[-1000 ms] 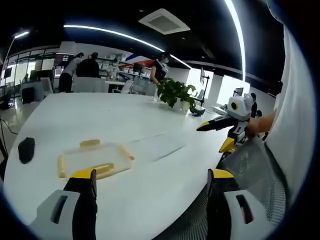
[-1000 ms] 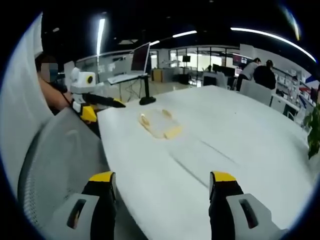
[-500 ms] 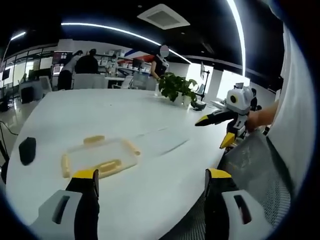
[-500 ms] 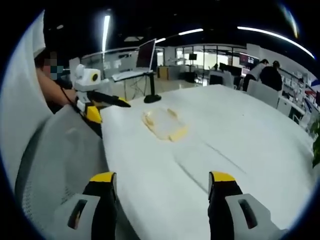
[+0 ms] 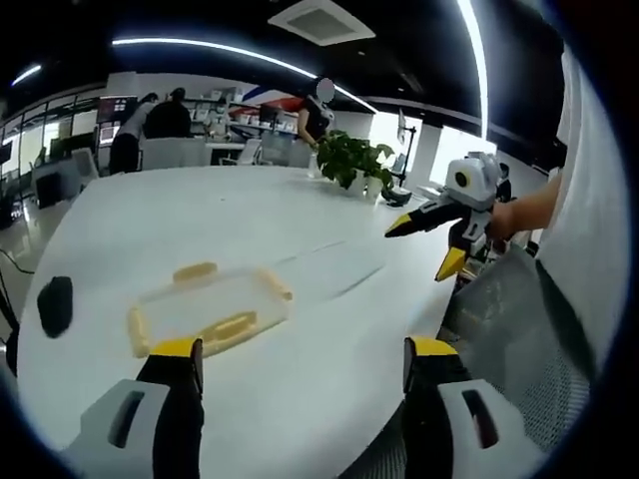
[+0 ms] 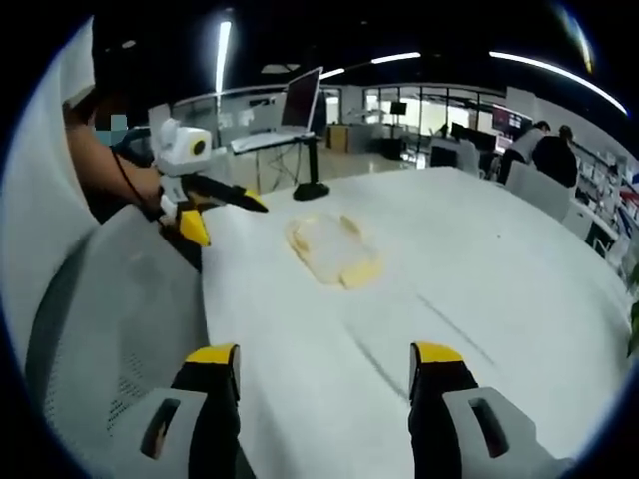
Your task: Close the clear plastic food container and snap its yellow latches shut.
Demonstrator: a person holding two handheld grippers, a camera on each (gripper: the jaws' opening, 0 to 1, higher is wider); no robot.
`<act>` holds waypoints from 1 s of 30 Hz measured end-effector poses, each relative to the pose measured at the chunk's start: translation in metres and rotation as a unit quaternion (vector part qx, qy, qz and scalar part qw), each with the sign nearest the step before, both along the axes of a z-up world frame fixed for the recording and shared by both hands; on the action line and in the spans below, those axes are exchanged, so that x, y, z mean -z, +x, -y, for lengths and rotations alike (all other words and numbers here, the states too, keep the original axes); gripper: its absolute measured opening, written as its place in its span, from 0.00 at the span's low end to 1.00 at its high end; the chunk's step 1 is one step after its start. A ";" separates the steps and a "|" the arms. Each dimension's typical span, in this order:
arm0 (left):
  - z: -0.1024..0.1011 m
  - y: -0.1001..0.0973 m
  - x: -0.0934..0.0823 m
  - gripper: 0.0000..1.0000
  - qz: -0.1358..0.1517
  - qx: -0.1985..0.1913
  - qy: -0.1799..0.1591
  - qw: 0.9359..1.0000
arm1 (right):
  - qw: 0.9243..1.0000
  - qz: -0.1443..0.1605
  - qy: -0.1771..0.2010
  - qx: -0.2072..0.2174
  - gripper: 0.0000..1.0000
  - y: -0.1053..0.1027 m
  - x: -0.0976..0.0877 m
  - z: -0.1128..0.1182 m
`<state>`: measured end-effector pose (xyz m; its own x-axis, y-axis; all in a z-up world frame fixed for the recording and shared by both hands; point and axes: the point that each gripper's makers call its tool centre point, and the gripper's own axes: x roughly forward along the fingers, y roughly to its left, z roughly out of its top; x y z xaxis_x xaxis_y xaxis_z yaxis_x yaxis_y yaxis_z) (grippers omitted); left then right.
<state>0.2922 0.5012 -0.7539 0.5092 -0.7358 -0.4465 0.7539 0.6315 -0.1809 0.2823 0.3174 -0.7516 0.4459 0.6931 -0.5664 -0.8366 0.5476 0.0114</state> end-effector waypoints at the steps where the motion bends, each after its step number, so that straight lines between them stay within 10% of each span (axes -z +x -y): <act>1: 0.000 0.001 0.001 0.81 0.000 0.003 0.002 1.000 | 1.000 0.001 0.000 -0.001 0.68 0.002 0.000 -0.001; 30: -0.025 0.033 0.018 0.71 0.000 0.055 0.074 0.996 | 0.998 0.004 -0.022 -0.051 0.63 0.039 0.006 -0.034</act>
